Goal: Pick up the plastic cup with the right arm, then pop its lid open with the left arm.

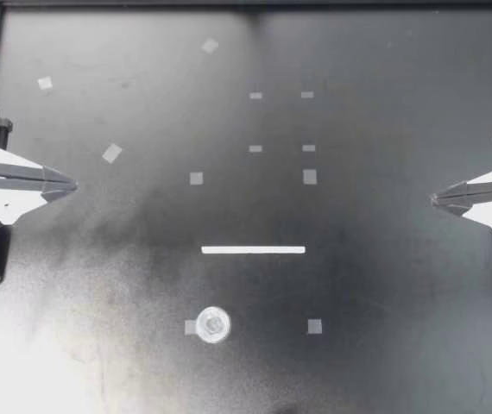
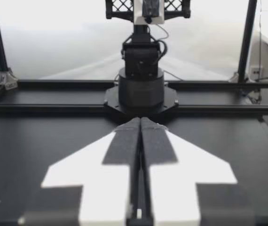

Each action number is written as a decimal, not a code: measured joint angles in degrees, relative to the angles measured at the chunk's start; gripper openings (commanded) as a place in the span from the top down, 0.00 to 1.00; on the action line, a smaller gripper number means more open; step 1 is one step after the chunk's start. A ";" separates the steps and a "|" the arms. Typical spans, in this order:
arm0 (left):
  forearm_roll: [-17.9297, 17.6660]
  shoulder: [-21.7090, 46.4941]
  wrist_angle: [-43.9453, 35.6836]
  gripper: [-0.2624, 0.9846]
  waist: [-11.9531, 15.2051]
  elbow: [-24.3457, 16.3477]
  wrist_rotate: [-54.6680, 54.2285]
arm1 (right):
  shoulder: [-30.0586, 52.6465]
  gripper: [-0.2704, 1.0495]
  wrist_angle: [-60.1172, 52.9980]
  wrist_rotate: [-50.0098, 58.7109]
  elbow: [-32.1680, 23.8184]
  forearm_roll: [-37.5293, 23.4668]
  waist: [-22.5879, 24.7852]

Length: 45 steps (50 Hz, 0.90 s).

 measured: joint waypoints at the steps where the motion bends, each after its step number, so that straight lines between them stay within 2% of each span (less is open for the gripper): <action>1: 0.00 0.00 -0.09 0.84 -0.09 0.26 -0.09 | 0.00 0.84 0.00 0.00 0.09 -0.09 0.00; 5: 0.00 -0.53 0.09 0.89 -0.44 2.90 -0.53 | -0.09 0.91 0.00 0.00 2.02 0.00 0.00; 12: -0.18 -0.26 0.62 0.89 -0.70 2.99 -0.97 | 0.44 0.91 -0.09 0.35 3.16 0.00 0.00; 17: -0.35 2.90 4.13 0.89 -1.49 -0.35 -2.02 | 3.96 0.91 0.00 1.05 2.55 0.00 0.97; 23: -0.44 11.16 11.43 0.89 -3.78 -5.89 -3.43 | 13.89 0.91 -0.88 3.69 0.53 0.00 4.57; 27: -0.53 16.96 12.74 0.89 -5.27 -7.91 -4.92 | 21.62 0.89 -4.57 5.62 -0.79 0.00 6.33; 32: -0.53 22.68 11.51 0.89 -6.77 -8.79 -7.12 | 30.76 0.81 -12.66 7.65 -2.55 0.00 7.65; 39: -0.53 31.46 6.06 0.89 -10.90 -8.96 -9.49 | 45.88 0.56 -24.61 11.34 -5.27 0.00 9.32; 45: -0.62 38.58 1.49 0.89 -13.89 -9.14 -10.72 | 56.43 0.38 -29.62 13.97 -8.70 -0.09 9.58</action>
